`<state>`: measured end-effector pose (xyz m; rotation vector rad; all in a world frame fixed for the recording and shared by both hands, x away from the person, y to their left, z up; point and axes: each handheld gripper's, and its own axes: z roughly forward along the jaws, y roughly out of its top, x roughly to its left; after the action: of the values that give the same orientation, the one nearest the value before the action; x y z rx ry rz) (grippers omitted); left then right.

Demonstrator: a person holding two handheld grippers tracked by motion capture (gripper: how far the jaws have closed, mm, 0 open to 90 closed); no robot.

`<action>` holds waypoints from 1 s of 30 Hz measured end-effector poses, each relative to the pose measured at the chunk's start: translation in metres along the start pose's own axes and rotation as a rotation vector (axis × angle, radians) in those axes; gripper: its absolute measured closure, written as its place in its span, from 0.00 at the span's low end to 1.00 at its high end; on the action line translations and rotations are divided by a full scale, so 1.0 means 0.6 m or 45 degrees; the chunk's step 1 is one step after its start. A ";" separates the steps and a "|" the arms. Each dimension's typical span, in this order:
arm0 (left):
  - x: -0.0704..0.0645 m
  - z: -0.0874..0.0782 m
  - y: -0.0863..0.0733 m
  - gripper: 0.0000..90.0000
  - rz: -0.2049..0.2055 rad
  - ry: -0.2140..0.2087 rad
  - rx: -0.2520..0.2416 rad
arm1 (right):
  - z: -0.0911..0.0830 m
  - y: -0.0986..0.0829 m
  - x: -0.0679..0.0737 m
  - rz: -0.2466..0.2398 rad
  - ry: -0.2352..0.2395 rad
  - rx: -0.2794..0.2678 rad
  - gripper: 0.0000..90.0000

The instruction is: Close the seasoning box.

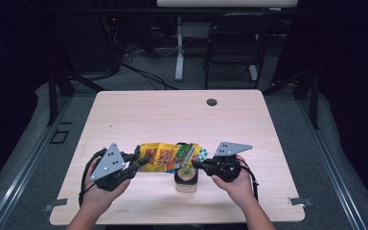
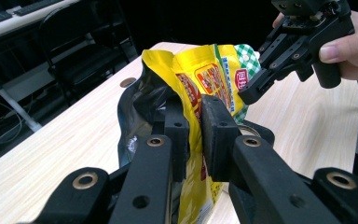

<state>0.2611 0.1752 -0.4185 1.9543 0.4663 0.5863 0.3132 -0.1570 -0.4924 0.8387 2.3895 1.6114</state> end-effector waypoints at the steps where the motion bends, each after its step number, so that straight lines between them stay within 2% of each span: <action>1: 0.000 0.000 0.000 0.91 0.000 0.000 0.000 | 0.000 0.000 0.000 0.000 0.000 0.000 0.98; 7: 0.002 -0.009 0.003 0.91 0.015 0.006 0.006 | 0.014 0.000 0.006 -0.006 0.012 -0.008 0.98; 16: 0.002 -0.006 -0.001 0.92 0.007 0.006 0.001 | 0.013 0.001 0.005 -0.006 -0.003 -0.010 0.98; 25: 0.005 0.002 -0.007 0.92 -0.032 -0.010 -0.010 | -0.003 0.003 0.001 -0.009 0.027 0.013 0.99; 30: 0.007 -0.001 -0.009 0.91 -0.041 -0.011 -0.017 | -0.009 0.005 0.000 0.004 0.080 0.013 1.00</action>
<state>0.2638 0.1806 -0.4222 1.9326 0.4865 0.5590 0.3121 -0.1603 -0.4877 0.8056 2.4424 1.6519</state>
